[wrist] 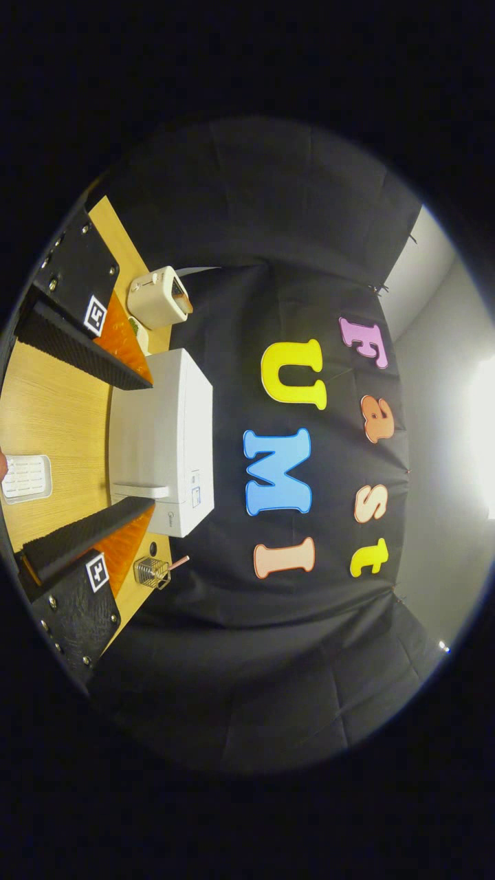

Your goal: Open the microwave, put the food inside, and close the microwave door.

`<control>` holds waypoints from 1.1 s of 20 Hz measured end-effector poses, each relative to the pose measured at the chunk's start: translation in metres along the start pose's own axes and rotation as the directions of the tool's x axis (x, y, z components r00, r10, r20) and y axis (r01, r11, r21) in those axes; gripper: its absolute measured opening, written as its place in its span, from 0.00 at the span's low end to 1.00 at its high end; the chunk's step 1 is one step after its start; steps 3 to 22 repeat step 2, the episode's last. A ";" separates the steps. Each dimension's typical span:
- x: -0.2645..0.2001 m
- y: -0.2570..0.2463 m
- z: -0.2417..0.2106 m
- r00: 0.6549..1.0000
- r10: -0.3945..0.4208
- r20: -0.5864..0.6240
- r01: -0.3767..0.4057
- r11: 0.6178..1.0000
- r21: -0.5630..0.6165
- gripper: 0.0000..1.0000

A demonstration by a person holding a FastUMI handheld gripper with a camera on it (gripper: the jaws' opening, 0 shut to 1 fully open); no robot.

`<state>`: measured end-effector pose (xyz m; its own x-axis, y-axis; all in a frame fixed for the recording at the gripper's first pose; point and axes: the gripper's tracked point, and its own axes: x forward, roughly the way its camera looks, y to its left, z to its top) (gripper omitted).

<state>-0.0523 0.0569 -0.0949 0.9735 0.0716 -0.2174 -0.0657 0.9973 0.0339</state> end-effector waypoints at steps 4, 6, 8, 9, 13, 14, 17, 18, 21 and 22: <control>-0.005 -0.009 -0.007 1.000 -0.019 -0.014 0.020 1.000 0.024 0.99; -0.005 -0.009 -0.007 1.000 -0.019 -0.014 0.020 1.000 0.024 0.99; -0.005 -0.009 -0.007 1.000 -0.019 -0.014 0.020 1.000 0.024 0.99; -0.005 -0.009 -0.007 1.000 -0.019 -0.014 0.020 1.000 0.024 0.99; -0.005 -0.009 -0.007 1.000 -0.019 -0.014 0.020 1.000 0.024 0.99; -0.005 -0.009 -0.007 1.000 -0.019 -0.014 0.020 1.000 0.024 0.99; -0.005 -0.009 -0.007 1.000 -0.019 -0.014 0.020 1.000 0.024 0.99; -0.005 -0.009 -0.007 1.000 -0.019 -0.014 0.020 1.000 0.024 0.99; -0.005 -0.009 -0.007 1.000 -0.019 -0.014 0.020 1.000 0.024 0.99; -0.005 -0.009 -0.007 1.000 -0.019 -0.014 0.020 1.000 0.024 0.99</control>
